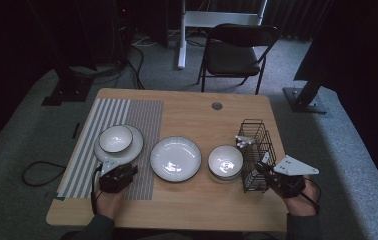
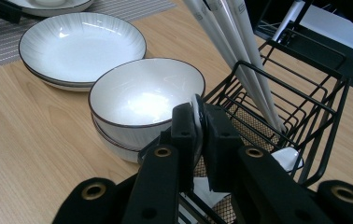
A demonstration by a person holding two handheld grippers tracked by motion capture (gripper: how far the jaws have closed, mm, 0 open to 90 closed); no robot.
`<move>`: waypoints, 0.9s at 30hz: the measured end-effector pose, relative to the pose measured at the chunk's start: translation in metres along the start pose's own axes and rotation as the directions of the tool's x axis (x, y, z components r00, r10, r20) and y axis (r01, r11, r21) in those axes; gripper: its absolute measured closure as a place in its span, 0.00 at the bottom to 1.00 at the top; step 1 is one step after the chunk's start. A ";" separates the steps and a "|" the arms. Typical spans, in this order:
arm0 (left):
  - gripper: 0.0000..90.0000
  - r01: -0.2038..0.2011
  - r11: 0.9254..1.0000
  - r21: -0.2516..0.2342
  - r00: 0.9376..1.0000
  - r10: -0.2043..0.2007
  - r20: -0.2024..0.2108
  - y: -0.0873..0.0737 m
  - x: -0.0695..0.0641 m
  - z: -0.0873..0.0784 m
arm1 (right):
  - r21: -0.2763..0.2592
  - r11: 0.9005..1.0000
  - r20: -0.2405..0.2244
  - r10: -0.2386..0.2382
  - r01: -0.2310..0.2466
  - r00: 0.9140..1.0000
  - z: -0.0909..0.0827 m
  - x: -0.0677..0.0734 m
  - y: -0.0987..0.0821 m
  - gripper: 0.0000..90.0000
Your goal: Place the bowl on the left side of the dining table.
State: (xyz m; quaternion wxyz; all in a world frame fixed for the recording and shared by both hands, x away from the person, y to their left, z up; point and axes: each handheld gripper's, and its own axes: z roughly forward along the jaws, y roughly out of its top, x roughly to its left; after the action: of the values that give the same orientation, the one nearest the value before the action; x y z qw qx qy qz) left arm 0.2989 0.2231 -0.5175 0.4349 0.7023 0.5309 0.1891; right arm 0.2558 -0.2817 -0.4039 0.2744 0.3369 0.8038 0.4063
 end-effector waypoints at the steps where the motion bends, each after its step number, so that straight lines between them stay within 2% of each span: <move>1: 0.76 -0.001 1.000 0.001 1.000 0.001 -0.001 0.000 0.000 0.000 | 0.001 1.000 0.002 0.000 0.000 1.000 0.000 0.000 0.000 0.93; 27: 0.76 -0.013 1.000 0.010 1.000 0.013 -0.007 -0.002 -0.001 0.002 | -0.002 1.000 0.004 -0.013 0.013 1.000 0.001 0.001 0.001 0.94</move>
State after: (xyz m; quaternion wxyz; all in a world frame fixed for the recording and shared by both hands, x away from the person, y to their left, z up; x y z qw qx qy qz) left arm 0.2989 0.2212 -0.5197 0.4283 0.7073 0.5288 0.1916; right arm 0.2564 -0.2796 -0.4038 0.2789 0.3324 0.8050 0.4046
